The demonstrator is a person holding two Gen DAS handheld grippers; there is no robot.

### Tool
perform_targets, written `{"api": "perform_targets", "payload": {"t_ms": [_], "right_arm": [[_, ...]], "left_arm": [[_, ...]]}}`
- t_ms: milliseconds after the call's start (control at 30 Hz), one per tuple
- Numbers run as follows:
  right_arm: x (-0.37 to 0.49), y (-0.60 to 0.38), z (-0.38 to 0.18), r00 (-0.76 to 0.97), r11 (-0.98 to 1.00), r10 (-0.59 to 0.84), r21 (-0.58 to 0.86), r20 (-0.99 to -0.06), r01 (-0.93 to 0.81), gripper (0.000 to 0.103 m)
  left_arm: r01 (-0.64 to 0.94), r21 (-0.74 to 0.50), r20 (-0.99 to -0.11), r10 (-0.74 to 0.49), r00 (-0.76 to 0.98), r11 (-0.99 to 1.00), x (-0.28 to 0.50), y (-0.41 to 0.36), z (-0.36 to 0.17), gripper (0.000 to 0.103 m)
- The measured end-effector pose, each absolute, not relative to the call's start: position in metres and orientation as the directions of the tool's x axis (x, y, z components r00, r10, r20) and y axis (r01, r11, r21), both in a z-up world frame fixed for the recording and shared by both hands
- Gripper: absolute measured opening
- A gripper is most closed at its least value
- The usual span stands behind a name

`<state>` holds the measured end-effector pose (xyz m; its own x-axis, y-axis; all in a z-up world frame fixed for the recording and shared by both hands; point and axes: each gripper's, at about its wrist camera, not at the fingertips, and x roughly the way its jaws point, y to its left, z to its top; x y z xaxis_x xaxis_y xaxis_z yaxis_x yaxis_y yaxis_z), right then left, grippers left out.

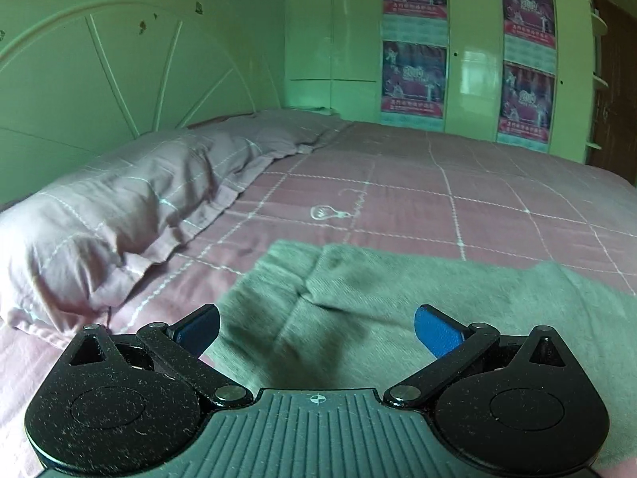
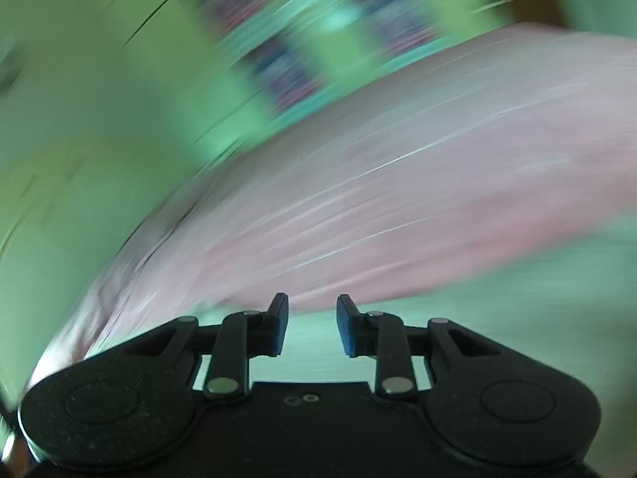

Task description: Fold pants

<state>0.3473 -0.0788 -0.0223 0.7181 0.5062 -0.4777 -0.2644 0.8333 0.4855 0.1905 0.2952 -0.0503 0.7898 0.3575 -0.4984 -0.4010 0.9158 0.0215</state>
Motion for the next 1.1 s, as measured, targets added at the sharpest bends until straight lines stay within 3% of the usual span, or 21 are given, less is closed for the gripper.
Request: {"api": "perform_targets", "payload": {"t_ms": [167, 233, 300, 433, 500, 533, 633, 667, 767, 833, 867, 900, 1033, 1100], "right_arm": [[0.41, 0.1, -0.041, 0.485, 0.737, 0.674, 0.463, -0.558, -0.492, 0.017], [0.422, 0.138, -0.065, 0.431, 0.772, 0.614, 0.393, -0.661, -0.499, 0.018], [0.421, 0.142, -0.075, 0.432, 0.797, 0.581, 0.373, -0.69, -0.475, 0.015], [0.411, 0.123, -0.042, 0.55, 0.813, 0.577, 0.364, -0.604, -0.455, 0.027], [0.419, 0.121, -0.046, 0.558, 0.862, 0.498, 0.309, -0.664, -0.401, 0.027], [0.438, 0.122, -0.057, 0.529, 0.888, 0.445, 0.276, -0.723, -0.368, 0.025], [0.437, 0.113, -0.059, 0.505, 0.878, 0.461, 0.292, -0.73, -0.379, 0.024], [0.433, 0.111, -0.053, 0.526, 0.878, 0.466, 0.299, -0.711, -0.374, 0.028], [0.415, 0.102, -0.029, 0.609, 0.867, 0.492, 0.283, -0.623, -0.41, 0.036], [0.417, 0.103, -0.039, 0.602, 0.888, 0.441, 0.227, -0.666, -0.4, 0.048], [0.425, 0.105, -0.054, 0.552, 0.907, 0.384, 0.192, -0.74, -0.374, 0.052], [0.428, 0.102, -0.064, 0.512, 0.905, 0.378, 0.193, -0.771, -0.378, 0.051], [0.41, 0.076, -0.04, 0.601, 0.887, 0.452, 0.263, -0.66, -0.379, 0.053], [0.404, 0.059, -0.034, 0.651, 0.91, 0.405, 0.214, -0.642, -0.355, 0.07]], "left_arm": [[-0.426, 0.134, -0.624, 0.41, 0.665, 0.895, 0.209, 0.313, -0.08, 0.103], [-0.425, 0.03, -0.654, 0.34, 0.676, 0.905, 0.198, 0.329, -0.096, 0.103], [-0.445, -0.069, -0.662, 0.293, 0.69, 0.893, 0.188, 0.342, -0.098, 0.103], [-0.441, -0.041, -0.544, 0.35, 0.762, 0.897, 0.183, 0.328, -0.072, 0.103], [-0.413, -0.056, -0.51, 0.329, 0.795, 0.909, 0.197, 0.32, -0.059, 0.103], [-0.405, -0.038, -0.507, 0.332, 0.796, 0.913, 0.207, 0.316, -0.058, 0.103], [-0.428, 0.07, -0.611, 0.378, 0.696, 0.901, 0.245, 0.316, -0.078, 0.103], [-0.437, 0.088, -0.641, 0.387, 0.663, 0.895, 0.251, 0.318, -0.085, 0.103], [-0.415, 0.093, -0.62, 0.379, 0.687, 0.905, 0.244, 0.318, -0.088, 0.103], [-0.408, 0.093, -0.617, 0.375, 0.692, 0.908, 0.24, 0.318, -0.091, 0.103], [-0.406, 0.094, -0.617, 0.373, 0.693, 0.909, 0.239, 0.318, -0.092, 0.103], [-0.402, 0.094, -0.618, 0.37, 0.694, 0.911, 0.237, 0.319, -0.093, 0.103], [-0.388, 0.093, -0.625, 0.357, 0.694, 0.917, 0.234, 0.321, -0.091, 0.103], [-0.381, 0.097, -0.626, 0.354, 0.695, 0.92, 0.232, 0.321, -0.092, 0.103]]}}
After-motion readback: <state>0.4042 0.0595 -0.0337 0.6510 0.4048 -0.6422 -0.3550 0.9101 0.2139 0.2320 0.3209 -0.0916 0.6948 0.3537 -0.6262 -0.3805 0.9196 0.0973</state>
